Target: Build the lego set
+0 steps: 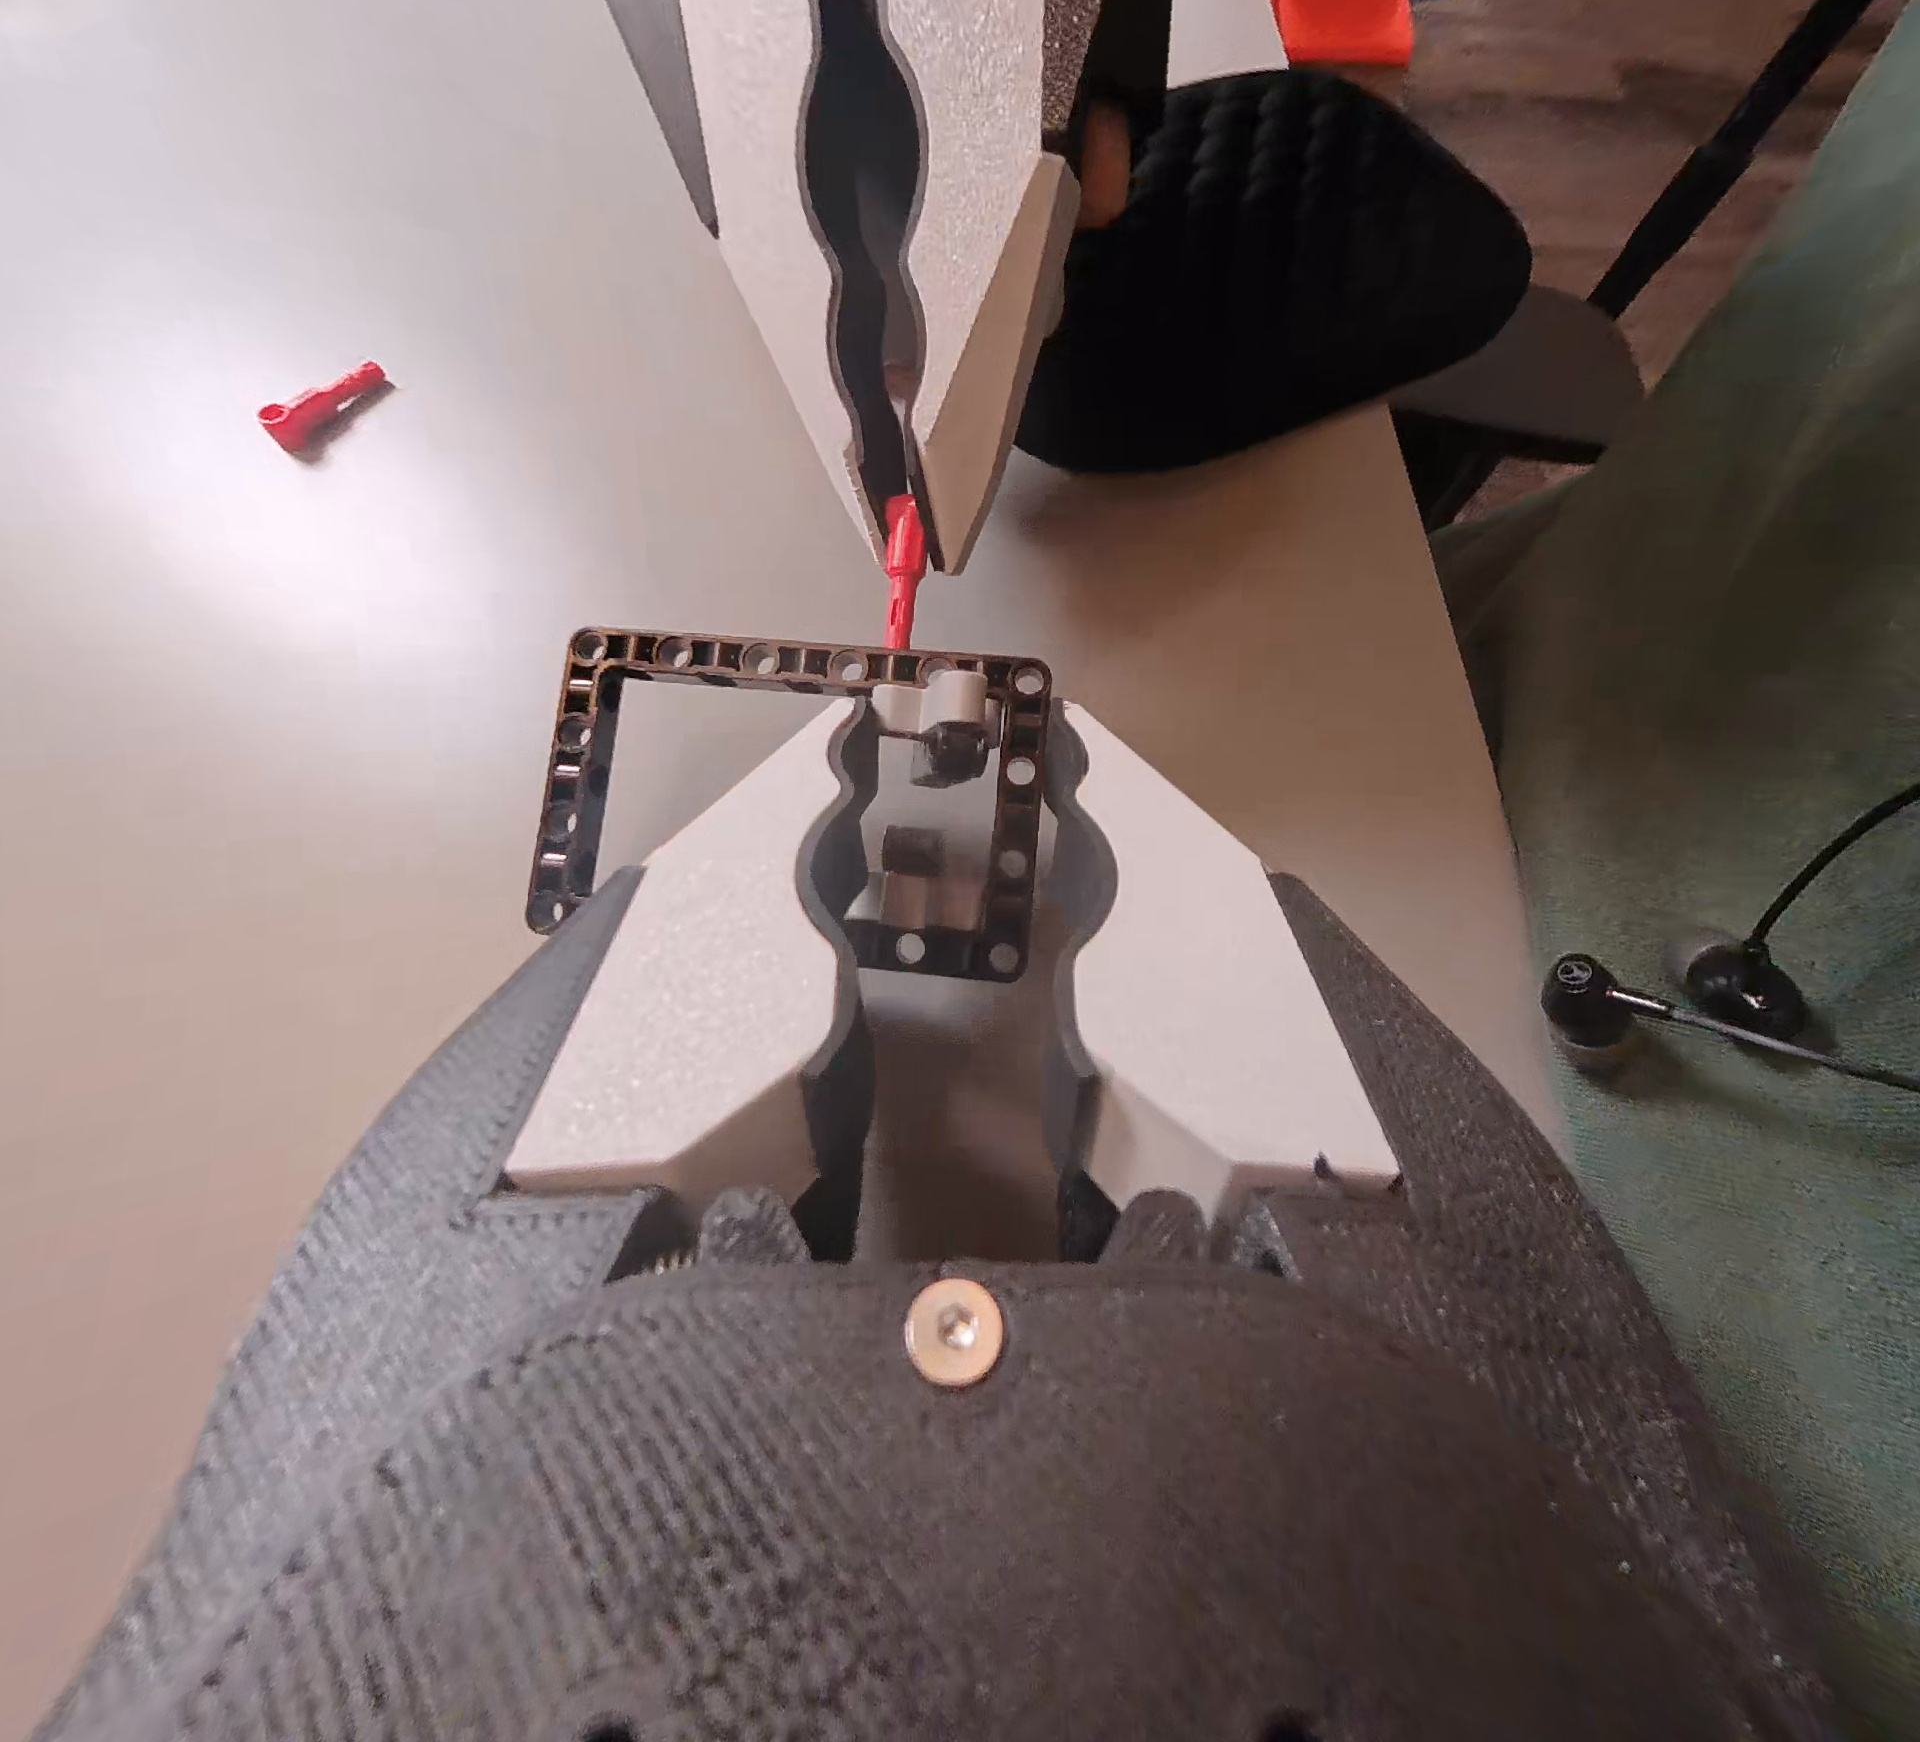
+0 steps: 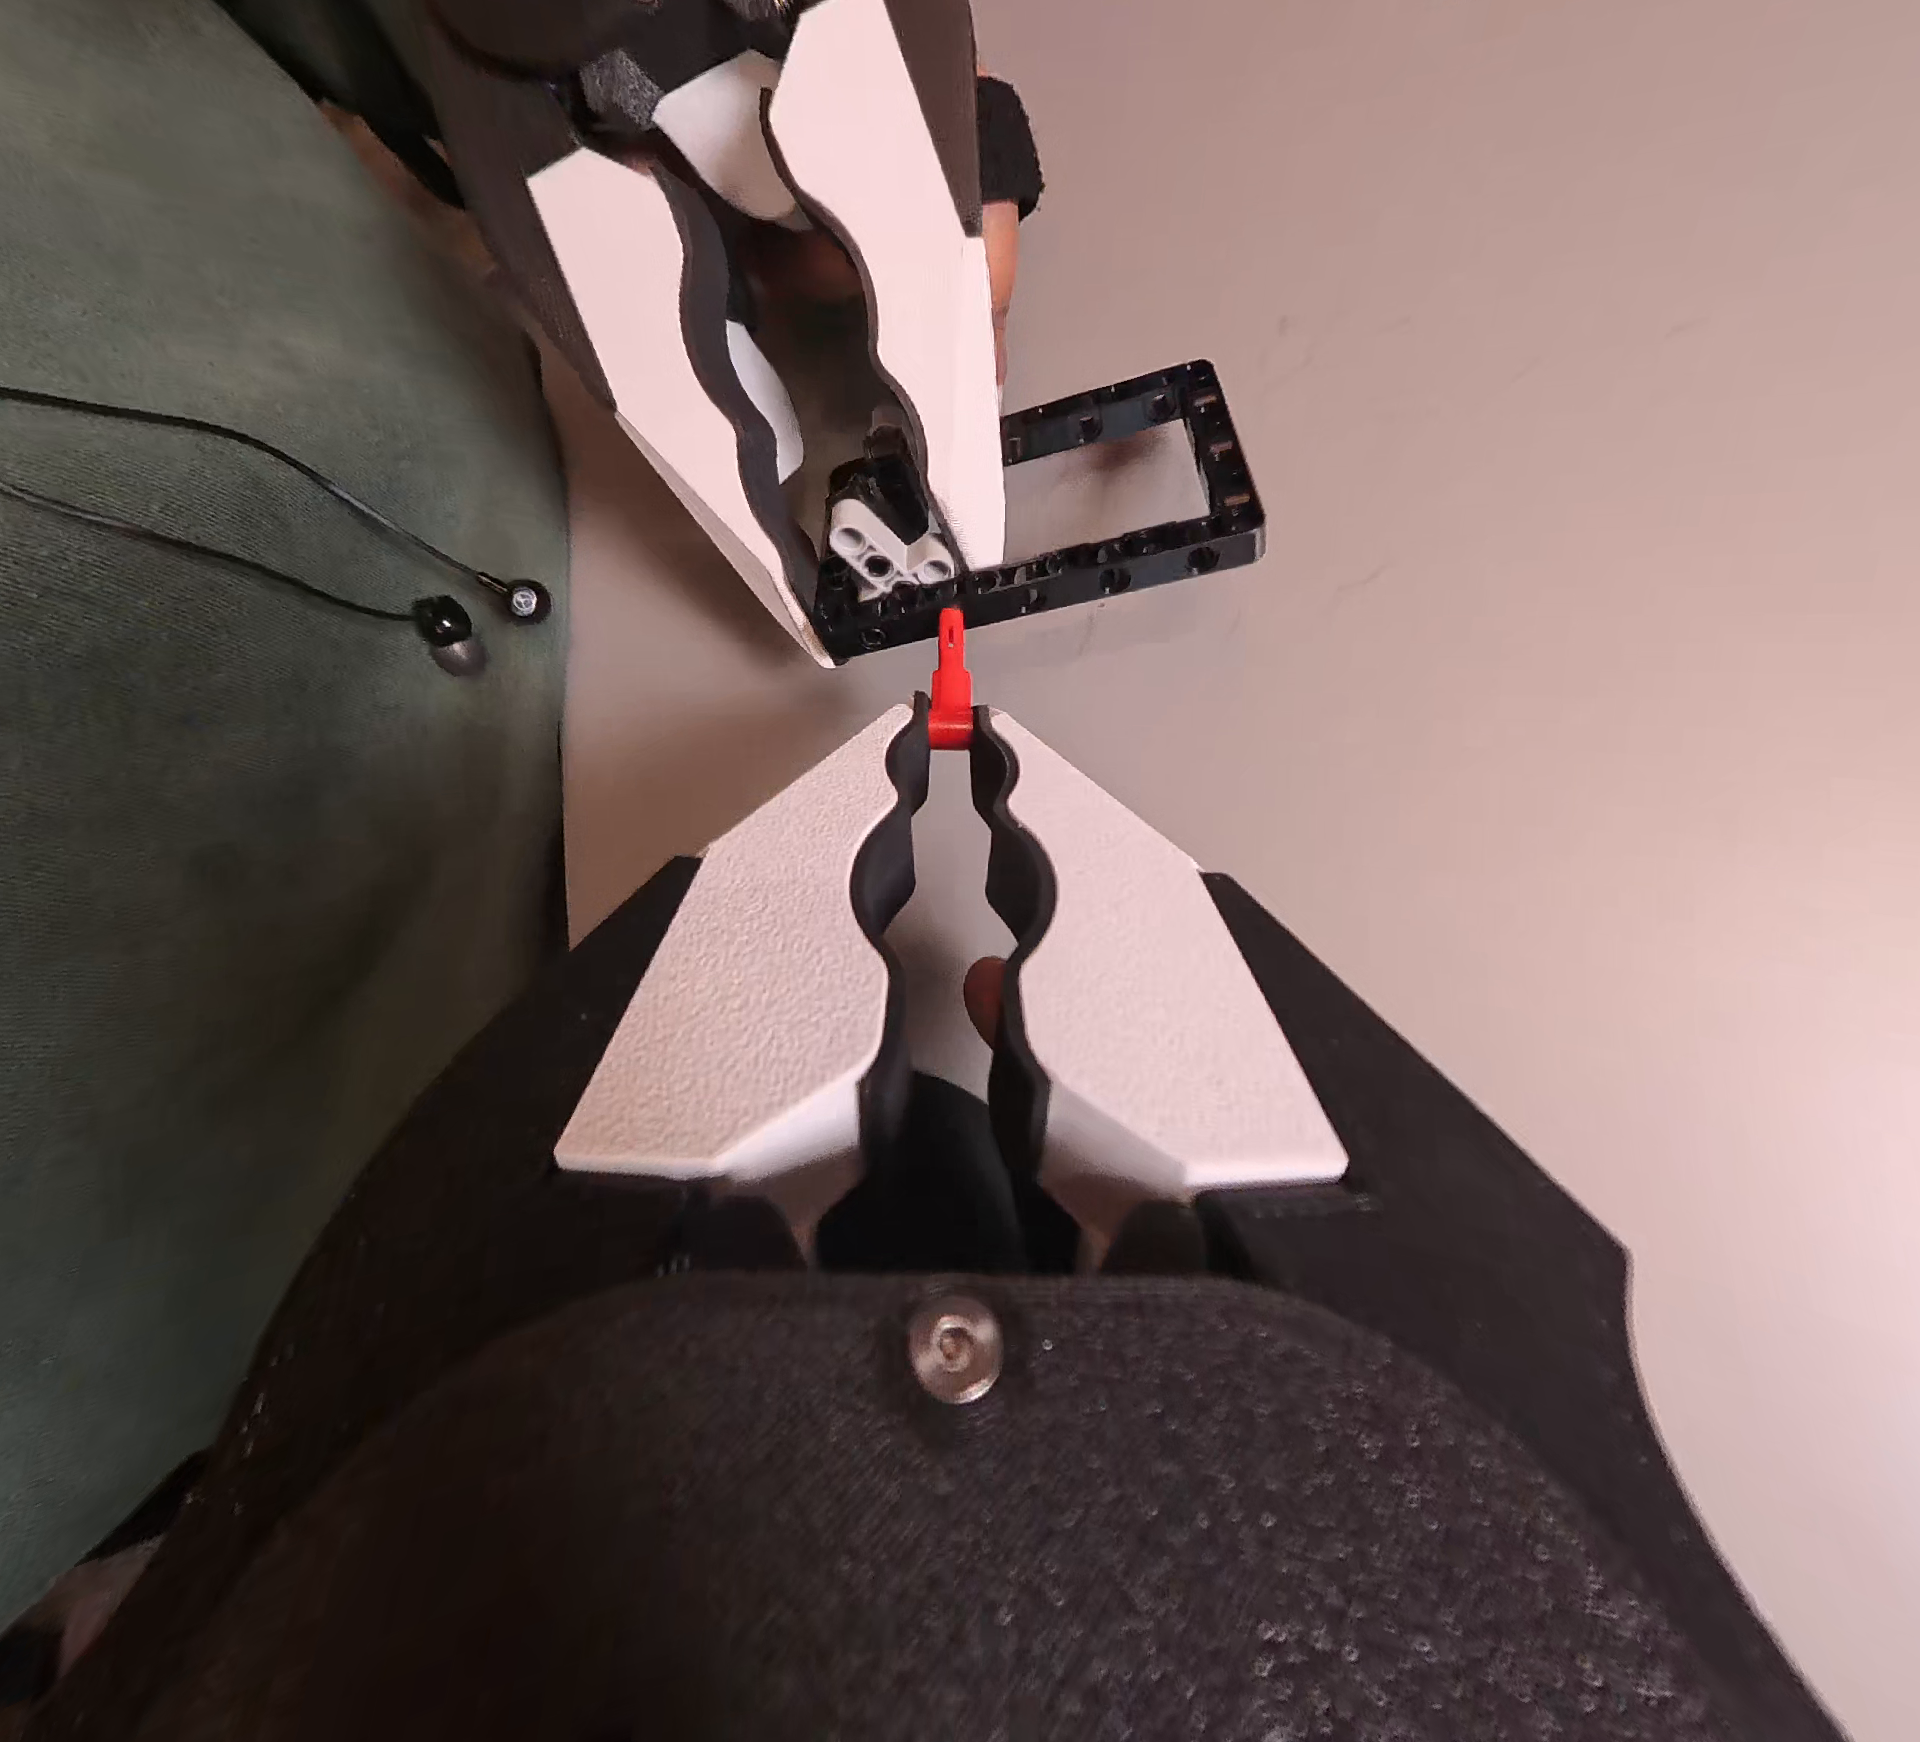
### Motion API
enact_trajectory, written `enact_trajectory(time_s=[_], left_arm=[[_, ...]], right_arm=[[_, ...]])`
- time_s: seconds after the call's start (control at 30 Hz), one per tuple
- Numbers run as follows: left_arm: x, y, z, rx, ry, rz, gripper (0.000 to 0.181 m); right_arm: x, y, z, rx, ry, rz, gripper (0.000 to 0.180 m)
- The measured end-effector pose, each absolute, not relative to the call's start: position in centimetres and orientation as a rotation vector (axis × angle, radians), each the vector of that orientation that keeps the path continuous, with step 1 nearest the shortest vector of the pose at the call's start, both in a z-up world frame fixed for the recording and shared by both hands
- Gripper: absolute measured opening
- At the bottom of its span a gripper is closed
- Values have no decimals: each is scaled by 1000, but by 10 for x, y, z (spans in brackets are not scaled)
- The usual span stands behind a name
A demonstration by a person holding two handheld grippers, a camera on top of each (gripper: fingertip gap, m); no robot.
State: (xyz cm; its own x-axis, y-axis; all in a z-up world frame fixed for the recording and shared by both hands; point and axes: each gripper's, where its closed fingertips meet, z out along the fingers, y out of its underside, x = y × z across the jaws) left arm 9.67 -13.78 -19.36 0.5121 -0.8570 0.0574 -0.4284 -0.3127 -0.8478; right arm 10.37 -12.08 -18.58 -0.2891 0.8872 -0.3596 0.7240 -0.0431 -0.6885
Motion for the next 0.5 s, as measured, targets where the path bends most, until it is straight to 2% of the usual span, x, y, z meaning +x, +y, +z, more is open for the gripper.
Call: enact_trajectory(time_s=[0.5], left_arm=[[98,-143,-207,-1988,1134,-619,31]], right_arm=[[106,-125,-203,-1654,-2078,1100,5]])
